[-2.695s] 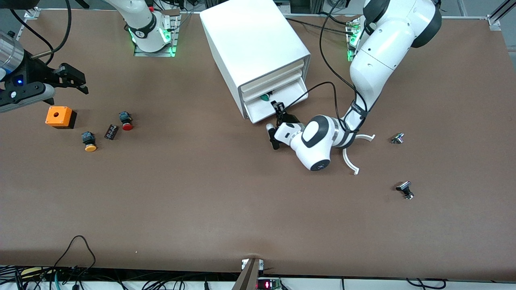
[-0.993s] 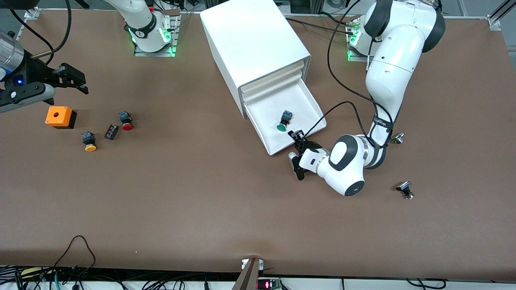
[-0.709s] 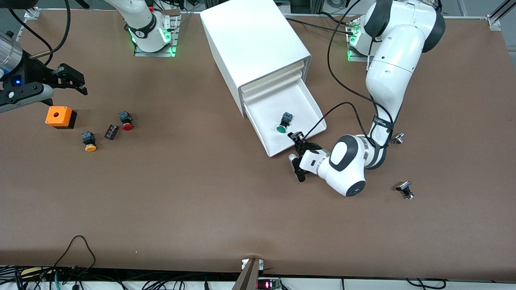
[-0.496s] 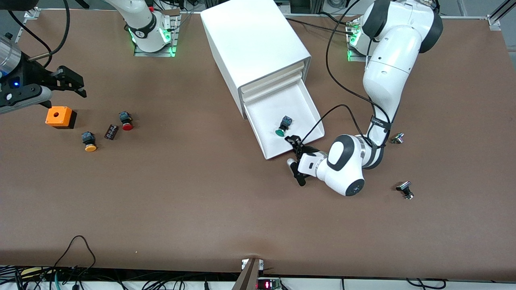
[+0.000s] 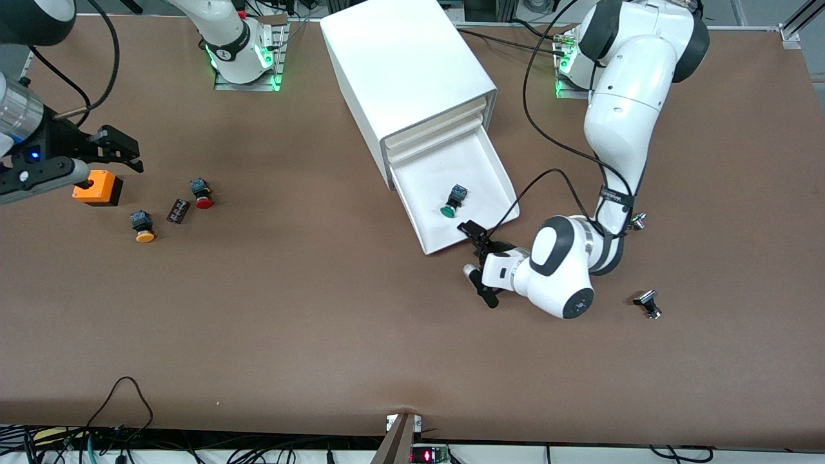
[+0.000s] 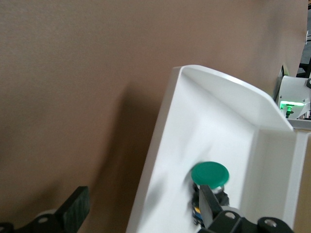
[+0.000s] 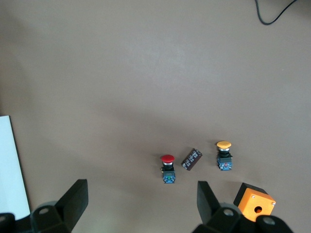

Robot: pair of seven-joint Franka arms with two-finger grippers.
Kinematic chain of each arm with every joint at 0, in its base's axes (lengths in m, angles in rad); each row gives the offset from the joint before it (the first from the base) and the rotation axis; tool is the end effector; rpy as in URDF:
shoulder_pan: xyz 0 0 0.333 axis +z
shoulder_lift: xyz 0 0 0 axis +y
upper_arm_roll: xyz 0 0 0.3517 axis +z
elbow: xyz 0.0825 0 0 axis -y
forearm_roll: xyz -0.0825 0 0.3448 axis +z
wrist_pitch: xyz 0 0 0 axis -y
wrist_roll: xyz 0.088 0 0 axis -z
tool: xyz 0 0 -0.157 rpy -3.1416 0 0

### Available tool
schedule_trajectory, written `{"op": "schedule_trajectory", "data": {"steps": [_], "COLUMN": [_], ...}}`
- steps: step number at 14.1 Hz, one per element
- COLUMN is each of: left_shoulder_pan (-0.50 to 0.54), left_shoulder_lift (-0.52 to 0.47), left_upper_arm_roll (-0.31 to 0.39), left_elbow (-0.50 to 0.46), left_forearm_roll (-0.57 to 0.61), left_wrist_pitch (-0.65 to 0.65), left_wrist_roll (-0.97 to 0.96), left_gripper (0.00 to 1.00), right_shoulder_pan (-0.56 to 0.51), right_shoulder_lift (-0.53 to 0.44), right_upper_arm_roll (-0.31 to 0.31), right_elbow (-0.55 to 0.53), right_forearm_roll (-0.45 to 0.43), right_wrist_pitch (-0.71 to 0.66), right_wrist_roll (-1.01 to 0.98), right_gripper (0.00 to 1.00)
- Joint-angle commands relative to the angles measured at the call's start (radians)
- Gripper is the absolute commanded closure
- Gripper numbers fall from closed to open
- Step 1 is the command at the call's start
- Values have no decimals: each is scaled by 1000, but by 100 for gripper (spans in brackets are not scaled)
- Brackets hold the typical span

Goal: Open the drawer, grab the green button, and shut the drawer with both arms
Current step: 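Release the drawer with the left gripper while the right gripper reaches in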

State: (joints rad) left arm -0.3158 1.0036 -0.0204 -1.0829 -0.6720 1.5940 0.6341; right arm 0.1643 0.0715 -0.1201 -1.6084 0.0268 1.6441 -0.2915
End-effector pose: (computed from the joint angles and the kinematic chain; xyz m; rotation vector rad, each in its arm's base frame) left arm 0.6327 -0.3186 0.2052 2.1920 -0.8927 -0.4602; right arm 0.5406 0.0301 0.5626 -3.0756 -0.5175 0.0511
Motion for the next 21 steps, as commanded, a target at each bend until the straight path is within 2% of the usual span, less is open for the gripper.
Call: {"op": "schedule_trajectory", "data": {"steps": [1,3,6,8,10,14,16,18,21], "left_shoulder_pan": [10,12,7,18,41,67,67,70,72], "left_shoulder_lift": [-95,-143,-264,-322,-377,-437,-451,-462,-465], "left_upper_arm_roll": [43,104,115,120,154,230,240,267,290], "left_elbow": [-5,-3,-5,-5,-5,-5,-5,-3,-3], "left_forearm_roll": [22,46,228,297,350,417,478,494,496], "left_wrist_pitch": [-96,-173,-209,-244,-266,-284,-284,-284,-282], "left_wrist_roll": [-51,-53,-98,-155,-204,-225,-232,-308,-467], "left_gripper": [1,1,1,1,1,1,1,1,1], "right_shoulder_pan": [-2,4,67,93,154,308,368,453,567], "right_shoulder_lift": [20,37,37,47,76,151,232,318,405], "right_upper_arm_roll": [11,13,26,30,30,30,30,28,28], "right_elbow": [27,27,30,30,33,51,120,183,200], "right_forearm_roll": [10,12,4,19,21,65,113,131,133], "right_wrist_pitch": [-23,-41,-107,-102,-87,29,62,103,280], "right_wrist_roll": [-6,-11,8,28,43,340,522,703,949], "right_gripper": [1,1,1,1,1,2,3,3,3]}}
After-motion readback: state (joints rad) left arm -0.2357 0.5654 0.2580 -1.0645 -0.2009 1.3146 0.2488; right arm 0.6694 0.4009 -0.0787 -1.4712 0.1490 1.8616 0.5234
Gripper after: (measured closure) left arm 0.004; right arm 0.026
